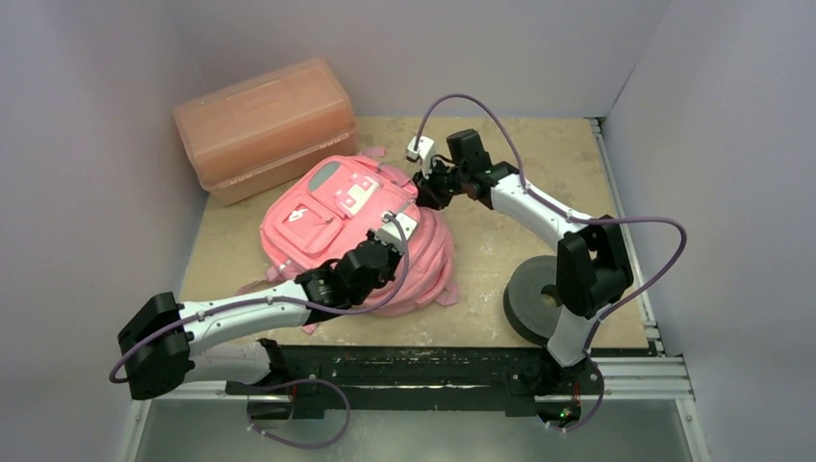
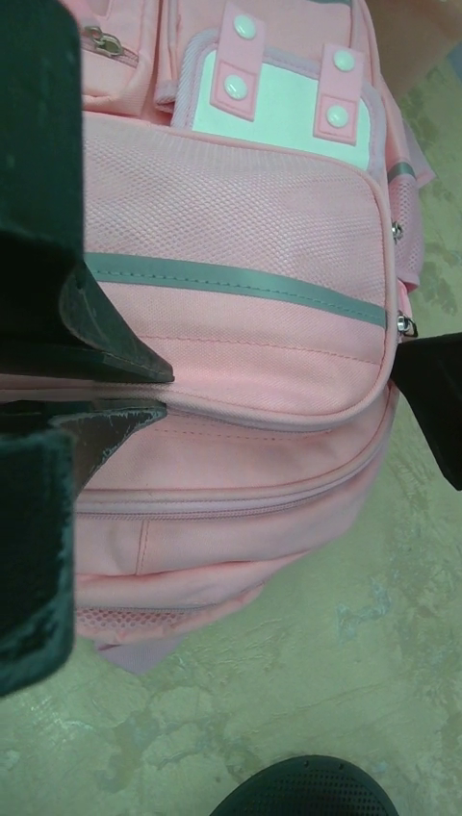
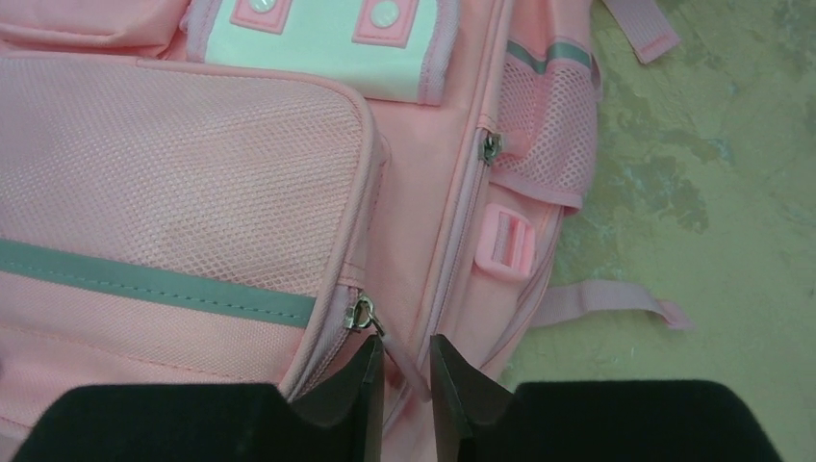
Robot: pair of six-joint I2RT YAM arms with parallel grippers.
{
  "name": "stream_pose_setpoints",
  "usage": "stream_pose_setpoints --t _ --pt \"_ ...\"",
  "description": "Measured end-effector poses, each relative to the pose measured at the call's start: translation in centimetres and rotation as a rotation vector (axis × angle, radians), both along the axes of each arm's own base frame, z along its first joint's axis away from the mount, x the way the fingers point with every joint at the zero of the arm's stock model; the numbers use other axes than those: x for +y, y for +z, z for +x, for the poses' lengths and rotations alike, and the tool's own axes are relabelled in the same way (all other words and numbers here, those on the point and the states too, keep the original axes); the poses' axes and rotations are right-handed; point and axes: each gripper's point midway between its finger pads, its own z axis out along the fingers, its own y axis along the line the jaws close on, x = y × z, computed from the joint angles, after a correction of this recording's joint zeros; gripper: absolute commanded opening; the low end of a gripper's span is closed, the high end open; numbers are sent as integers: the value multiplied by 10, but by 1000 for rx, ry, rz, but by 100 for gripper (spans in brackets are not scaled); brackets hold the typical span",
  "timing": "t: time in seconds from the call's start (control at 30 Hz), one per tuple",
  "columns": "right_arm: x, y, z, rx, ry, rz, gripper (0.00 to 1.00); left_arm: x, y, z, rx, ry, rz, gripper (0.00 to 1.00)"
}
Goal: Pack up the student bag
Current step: Zip the student bag at the center of the board, then adjust the student bag at the center of the board.
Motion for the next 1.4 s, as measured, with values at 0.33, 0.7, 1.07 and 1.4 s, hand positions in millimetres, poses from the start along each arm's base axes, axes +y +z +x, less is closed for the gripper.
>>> stream_pose_setpoints --t 0.33,0.7,1.07,1.4 --pt "-53 35 12 -106 -222 -48 97 -10 7 -12 119 -39 -17 51" --pt "-77 62 -18 87 -580 161 99 -6 56 -22 220 -67 -93 52" --pt "-99 -30 -123 469 -788 376 75 -20 76 -66 309 -259 -170 52" --pt "-67 -86 -147 720 -707 418 69 -25 89 -91 325 -391 -233 52"
